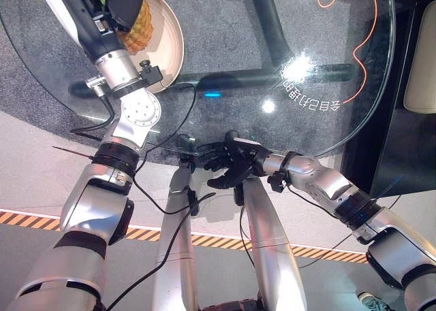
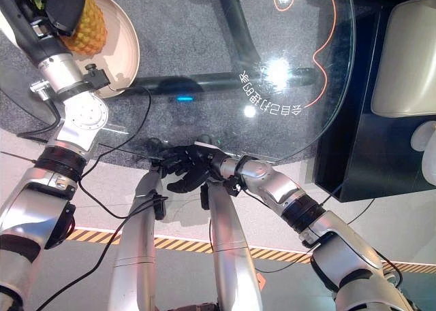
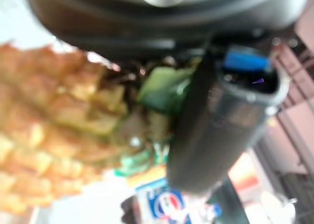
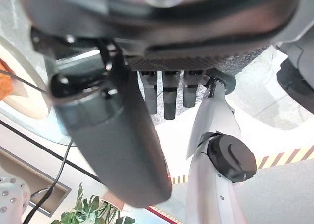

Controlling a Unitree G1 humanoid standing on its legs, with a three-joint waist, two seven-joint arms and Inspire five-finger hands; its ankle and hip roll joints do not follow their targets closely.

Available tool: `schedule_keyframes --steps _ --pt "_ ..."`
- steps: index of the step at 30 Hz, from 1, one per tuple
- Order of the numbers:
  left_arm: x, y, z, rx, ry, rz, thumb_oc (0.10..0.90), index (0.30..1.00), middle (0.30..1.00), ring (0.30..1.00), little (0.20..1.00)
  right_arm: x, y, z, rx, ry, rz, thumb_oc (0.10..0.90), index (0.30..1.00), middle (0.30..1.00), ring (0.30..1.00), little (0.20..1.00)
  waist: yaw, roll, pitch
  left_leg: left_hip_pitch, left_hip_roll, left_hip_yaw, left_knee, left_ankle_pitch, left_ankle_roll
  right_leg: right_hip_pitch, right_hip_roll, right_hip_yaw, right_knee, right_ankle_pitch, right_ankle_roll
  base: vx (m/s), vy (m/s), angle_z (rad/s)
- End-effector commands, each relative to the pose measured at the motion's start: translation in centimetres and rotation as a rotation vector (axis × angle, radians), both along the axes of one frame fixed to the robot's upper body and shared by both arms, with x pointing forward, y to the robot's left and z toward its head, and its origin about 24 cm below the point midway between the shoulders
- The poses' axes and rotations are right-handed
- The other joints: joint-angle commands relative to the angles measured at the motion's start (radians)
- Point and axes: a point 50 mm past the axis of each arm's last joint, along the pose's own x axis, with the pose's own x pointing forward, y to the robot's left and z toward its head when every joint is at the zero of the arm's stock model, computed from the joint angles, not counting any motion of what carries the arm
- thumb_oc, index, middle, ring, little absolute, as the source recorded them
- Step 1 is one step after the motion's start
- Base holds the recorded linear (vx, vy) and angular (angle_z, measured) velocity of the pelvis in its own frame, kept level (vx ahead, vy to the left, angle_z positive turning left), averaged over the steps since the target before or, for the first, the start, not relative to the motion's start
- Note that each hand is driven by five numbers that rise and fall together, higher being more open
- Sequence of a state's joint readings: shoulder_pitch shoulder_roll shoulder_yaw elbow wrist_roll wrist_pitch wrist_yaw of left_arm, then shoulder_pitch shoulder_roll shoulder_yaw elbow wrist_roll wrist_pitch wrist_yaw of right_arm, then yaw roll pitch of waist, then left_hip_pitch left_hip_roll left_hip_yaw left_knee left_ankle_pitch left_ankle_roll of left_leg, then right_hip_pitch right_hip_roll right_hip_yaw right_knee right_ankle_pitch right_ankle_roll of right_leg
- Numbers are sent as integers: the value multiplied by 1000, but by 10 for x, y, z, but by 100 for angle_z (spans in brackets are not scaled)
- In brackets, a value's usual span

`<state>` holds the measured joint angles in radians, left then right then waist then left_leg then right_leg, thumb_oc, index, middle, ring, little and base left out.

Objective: Pick up the fruit to the plate

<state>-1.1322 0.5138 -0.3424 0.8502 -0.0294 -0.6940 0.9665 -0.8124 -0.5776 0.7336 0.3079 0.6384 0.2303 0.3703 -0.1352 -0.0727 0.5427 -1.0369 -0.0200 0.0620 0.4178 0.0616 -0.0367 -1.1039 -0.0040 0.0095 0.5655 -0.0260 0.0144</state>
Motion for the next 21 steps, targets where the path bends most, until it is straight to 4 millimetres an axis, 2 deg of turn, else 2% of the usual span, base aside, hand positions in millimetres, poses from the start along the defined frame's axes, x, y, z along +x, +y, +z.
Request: schedule_keyframes --steps 1,13,21 --pt "3 -5 -17 -20 41 -22 800 900 900 900 900 -11 21 -7 79 12 64 800 900 900 900 900 18 -10 -23 4 -67 -57 97 -88 -46 42 19 3 -123 69 44 0 0 0" --pt "5 -4 -45 -4 159 -64 800 900 900 900 900 -17 21 -14 73 15 75 800 900 900 900 900 33 2 -23 95 -68 -62 67 -74 -48 134 14 -13 -146 59 37 -12 -24 1" --pt "4 8 -57 -45 215 -74 800 900 900 900 900 -22 20 -18 70 21 85 800 900 900 900 900 44 6 -23 144 -61 -67 56 -69 -48 187 12 -32 -138 38 28 -25 -56 1"
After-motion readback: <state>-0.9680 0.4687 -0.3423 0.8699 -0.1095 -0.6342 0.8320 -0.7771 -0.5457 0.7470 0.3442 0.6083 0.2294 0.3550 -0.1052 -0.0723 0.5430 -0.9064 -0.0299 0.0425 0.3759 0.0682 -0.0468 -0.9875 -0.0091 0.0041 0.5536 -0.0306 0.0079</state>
